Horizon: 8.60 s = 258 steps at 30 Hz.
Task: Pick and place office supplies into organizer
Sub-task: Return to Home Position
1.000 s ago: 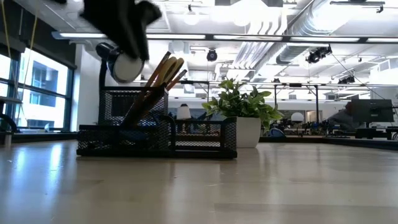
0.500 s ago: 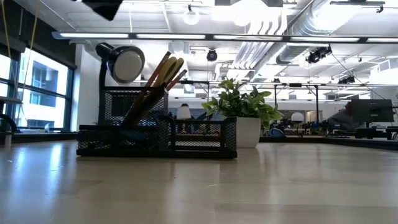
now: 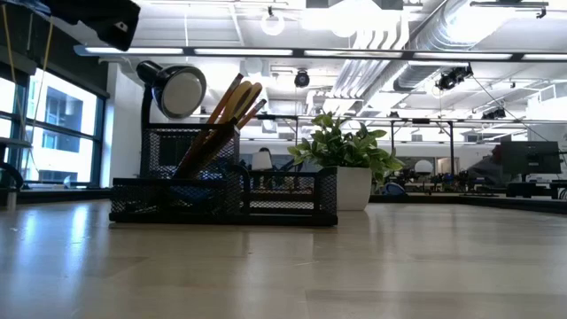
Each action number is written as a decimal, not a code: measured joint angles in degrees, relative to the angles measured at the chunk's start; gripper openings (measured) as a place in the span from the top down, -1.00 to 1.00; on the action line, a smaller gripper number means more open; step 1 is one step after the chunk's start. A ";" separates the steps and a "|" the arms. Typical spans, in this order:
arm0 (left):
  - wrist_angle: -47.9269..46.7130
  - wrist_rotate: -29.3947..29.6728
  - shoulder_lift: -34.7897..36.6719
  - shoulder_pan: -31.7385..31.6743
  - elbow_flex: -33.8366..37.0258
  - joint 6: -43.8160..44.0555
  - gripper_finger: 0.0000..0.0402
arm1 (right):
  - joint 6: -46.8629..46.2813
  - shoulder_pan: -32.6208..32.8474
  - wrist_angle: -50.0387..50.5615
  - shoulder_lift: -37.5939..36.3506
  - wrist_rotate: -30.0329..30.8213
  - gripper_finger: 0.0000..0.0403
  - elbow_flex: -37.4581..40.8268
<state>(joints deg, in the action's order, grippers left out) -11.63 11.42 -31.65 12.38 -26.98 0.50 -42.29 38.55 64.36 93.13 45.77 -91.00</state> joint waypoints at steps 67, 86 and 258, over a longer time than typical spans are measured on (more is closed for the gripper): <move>15.18 -31.02 28.17 -30.77 26.40 9.02 1.00 | 36.24 -63.09 -86.07 -71.19 -59.52 1.00 89.59; 13.28 -24.49 26.94 -30.75 26.07 4.19 1.00 | 39.62 -38.24 -77.33 -75.30 -35.96 1.00 90.47; 12.14 -20.81 23.24 -30.74 25.79 2.77 1.00 | 36.74 -29.65 -68.11 -83.40 -25.15 1.00 90.56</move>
<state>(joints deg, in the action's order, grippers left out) 0.51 -9.39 -8.41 -18.36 -1.19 3.27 -5.54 8.90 -3.75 9.74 20.62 -0.44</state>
